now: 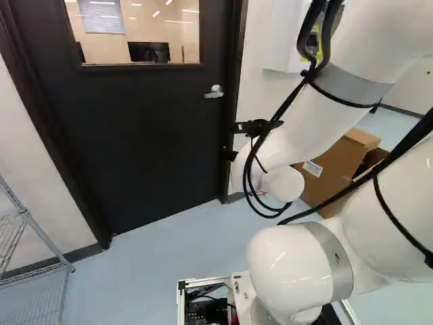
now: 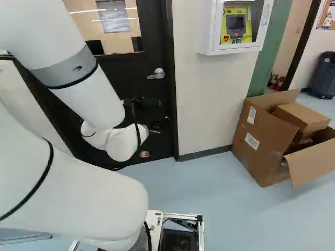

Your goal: Open the door and move inside

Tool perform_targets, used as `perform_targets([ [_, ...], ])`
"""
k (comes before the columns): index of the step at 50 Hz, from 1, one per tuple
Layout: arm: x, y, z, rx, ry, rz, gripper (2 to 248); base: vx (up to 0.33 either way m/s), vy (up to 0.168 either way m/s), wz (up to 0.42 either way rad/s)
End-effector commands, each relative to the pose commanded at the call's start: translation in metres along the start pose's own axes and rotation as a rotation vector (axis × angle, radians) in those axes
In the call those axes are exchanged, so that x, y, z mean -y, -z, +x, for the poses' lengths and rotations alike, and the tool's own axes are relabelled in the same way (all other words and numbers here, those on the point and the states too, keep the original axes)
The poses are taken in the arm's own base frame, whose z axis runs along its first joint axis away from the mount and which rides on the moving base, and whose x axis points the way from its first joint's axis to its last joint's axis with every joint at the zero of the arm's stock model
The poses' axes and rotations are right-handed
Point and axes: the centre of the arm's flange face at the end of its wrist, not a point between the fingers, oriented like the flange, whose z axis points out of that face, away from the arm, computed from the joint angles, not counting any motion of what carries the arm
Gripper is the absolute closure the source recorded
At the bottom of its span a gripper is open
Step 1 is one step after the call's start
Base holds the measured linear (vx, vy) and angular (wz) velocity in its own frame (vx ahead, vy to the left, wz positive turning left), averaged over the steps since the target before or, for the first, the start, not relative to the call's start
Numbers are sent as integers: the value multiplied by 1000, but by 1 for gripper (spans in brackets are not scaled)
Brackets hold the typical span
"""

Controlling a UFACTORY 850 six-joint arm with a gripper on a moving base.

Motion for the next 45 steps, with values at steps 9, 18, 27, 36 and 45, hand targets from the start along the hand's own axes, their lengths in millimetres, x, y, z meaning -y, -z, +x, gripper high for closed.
perform_targets([
  [9,0,0,0,0,0,0,3,107,145,-27],
  [18,0,0,0,0,0,0,3,107,142,-24],
  [27,0,0,0,0,0,0,3,100,112,-12],
  [36,0,0,0,0,0,0,3,17,15,1],
  [45,0,0,0,0,0,0,3,0,0,0],
])
